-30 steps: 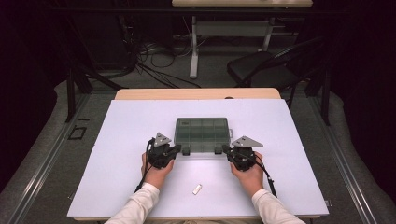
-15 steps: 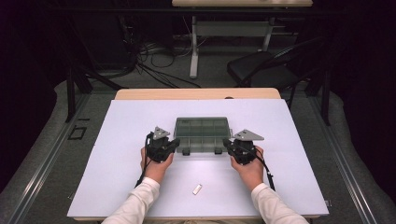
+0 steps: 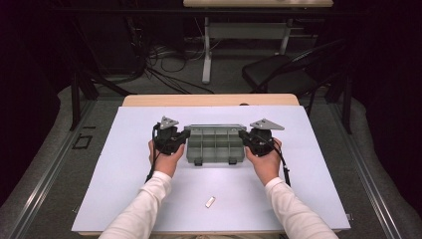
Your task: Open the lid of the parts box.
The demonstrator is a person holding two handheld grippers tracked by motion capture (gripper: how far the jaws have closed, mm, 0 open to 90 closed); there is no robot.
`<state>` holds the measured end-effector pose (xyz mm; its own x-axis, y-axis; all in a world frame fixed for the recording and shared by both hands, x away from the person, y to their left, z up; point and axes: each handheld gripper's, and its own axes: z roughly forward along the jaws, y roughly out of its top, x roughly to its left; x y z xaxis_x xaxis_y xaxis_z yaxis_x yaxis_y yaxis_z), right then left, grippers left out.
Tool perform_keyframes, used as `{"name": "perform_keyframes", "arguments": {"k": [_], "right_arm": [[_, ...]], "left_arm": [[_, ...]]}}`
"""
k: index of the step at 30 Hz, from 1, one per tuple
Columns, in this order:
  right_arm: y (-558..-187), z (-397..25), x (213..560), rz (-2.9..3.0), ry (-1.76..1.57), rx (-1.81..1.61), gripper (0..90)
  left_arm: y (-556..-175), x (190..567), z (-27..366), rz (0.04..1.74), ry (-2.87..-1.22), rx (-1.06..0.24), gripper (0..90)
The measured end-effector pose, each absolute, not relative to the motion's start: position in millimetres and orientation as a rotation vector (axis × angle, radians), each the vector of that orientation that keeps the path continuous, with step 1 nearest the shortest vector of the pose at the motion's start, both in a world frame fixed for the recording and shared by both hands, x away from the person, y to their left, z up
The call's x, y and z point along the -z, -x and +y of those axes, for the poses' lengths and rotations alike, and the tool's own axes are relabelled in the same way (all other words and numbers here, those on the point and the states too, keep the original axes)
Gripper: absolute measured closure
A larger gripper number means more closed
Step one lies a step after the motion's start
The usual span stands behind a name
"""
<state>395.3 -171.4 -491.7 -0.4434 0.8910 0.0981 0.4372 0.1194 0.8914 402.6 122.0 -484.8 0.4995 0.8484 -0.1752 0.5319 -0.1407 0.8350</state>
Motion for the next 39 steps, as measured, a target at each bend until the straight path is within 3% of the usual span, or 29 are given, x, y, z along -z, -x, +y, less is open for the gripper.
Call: {"name": "perform_keyframes", "arguments": {"k": [32, 39], "right_arm": [[-422, -169, 482, 1.878, -1.303, -1.296, 90.0], [-419, -171, 483, 1.91, -1.282, -1.307, 80.7]], "left_arm": [[-428, 472, 111, 1.136, -1.801, -0.465, 90.0], [-430, 473, 111, 1.139, -1.802, -0.454, 90.0]]}}
